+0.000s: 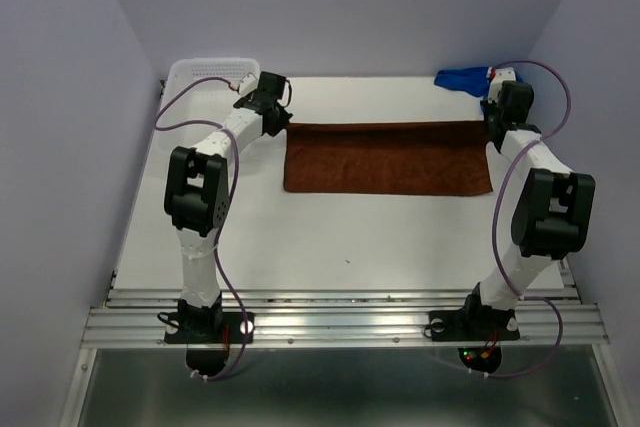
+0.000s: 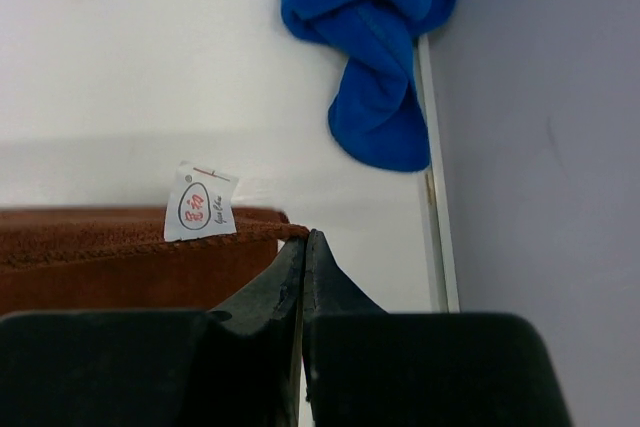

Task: Roll the towels
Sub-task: Fold the towel

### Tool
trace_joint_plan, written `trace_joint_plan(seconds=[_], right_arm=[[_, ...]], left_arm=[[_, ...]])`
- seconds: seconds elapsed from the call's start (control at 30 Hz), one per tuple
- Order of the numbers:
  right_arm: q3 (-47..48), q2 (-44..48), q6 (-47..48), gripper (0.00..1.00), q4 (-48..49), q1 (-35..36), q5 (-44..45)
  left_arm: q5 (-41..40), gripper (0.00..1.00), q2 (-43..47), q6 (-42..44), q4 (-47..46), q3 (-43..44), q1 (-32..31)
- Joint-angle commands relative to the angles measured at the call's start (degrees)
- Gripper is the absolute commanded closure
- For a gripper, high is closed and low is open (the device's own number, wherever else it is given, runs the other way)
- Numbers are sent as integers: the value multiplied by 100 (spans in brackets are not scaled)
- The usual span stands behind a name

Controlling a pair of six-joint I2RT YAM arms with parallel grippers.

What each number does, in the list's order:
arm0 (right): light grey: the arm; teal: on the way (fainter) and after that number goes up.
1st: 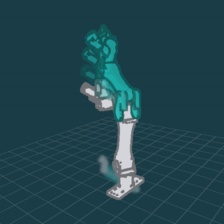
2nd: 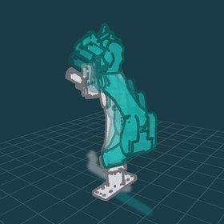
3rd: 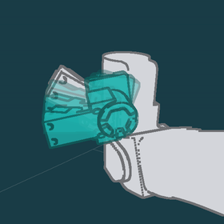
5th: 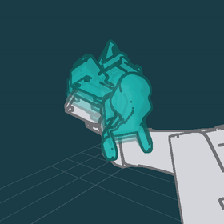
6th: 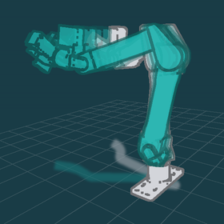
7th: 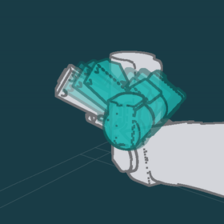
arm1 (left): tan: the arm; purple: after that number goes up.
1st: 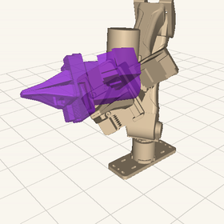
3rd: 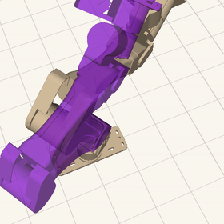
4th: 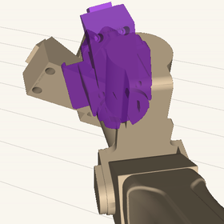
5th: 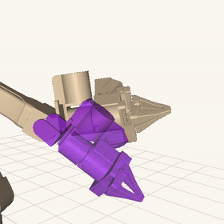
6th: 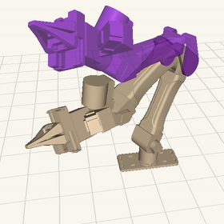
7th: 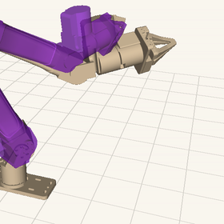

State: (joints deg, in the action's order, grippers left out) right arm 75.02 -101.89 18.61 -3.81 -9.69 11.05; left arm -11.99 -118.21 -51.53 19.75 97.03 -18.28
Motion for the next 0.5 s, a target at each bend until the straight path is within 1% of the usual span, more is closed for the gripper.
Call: trace_joint_plan(seconds=[0.0,0.17,0.23,0.47], right_arm=[[-391,467,397,99,311,-146,-112],[-919,774,538,99,320,-287,-383],[-1173,959,530,99,495,-419,-437],[-1728,1320,661,99,504,-472,-551]], left_arm=[[-120,100,518,55,3,-456,44],[3,100,738,47,-181,-948,35],[38,100,808,38,-225,-1168,27],[127,100,1045,108,-331,-1520,-17]])
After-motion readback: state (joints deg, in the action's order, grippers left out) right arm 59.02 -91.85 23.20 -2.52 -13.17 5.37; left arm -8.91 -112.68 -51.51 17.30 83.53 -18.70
